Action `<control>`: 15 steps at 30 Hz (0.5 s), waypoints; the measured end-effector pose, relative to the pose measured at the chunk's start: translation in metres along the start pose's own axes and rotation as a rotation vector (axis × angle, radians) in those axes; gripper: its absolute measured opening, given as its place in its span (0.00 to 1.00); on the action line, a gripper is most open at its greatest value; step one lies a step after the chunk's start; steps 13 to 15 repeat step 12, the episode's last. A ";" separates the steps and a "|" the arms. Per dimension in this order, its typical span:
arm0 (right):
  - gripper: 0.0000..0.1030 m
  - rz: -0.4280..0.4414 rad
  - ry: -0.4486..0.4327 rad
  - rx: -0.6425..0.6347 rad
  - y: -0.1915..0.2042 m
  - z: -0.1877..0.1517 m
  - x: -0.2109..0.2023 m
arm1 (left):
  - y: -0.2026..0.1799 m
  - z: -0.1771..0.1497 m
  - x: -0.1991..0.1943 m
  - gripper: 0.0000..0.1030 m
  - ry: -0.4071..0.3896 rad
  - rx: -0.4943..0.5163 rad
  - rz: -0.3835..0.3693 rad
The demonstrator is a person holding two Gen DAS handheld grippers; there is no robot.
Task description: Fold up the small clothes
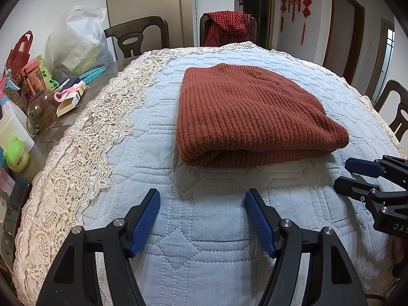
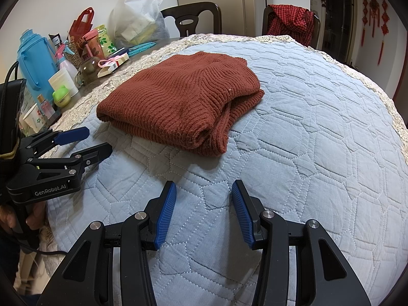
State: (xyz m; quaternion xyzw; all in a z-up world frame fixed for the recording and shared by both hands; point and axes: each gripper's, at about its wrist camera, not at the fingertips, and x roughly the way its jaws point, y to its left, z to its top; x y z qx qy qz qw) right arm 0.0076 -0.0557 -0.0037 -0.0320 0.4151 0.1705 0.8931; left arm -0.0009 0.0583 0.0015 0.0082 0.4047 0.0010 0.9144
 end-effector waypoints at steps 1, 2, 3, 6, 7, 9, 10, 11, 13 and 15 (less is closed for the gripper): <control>0.45 0.001 0.000 0.000 0.001 0.000 0.000 | -0.001 0.000 0.000 0.70 0.000 0.000 0.000; 0.45 0.001 0.000 0.001 0.000 0.000 0.000 | -0.001 0.000 0.000 0.70 0.000 0.001 0.000; 0.45 0.001 0.000 0.001 0.000 0.000 0.000 | -0.001 0.001 0.000 0.70 0.000 0.001 0.000; 0.45 0.001 0.000 0.001 0.000 0.000 0.000 | -0.001 0.000 0.000 0.70 0.000 -0.001 -0.001; 0.45 0.001 0.000 0.001 0.001 0.001 0.000 | -0.001 0.000 0.000 0.70 0.000 -0.002 -0.001; 0.45 0.001 0.000 0.001 0.003 0.001 0.000 | -0.001 -0.001 -0.001 0.70 0.001 -0.003 -0.002; 0.45 0.001 0.000 0.001 0.002 0.001 0.000 | -0.001 -0.001 -0.001 0.70 0.001 -0.003 -0.002; 0.45 0.001 0.000 0.001 0.003 0.001 0.000 | -0.001 -0.001 0.000 0.71 0.001 -0.003 -0.002; 0.45 0.001 0.000 0.001 0.003 0.001 0.000 | -0.001 -0.001 0.000 0.71 0.001 -0.003 -0.002; 0.45 0.001 0.000 0.001 0.003 0.001 0.000 | -0.001 -0.001 0.000 0.71 0.001 -0.003 -0.002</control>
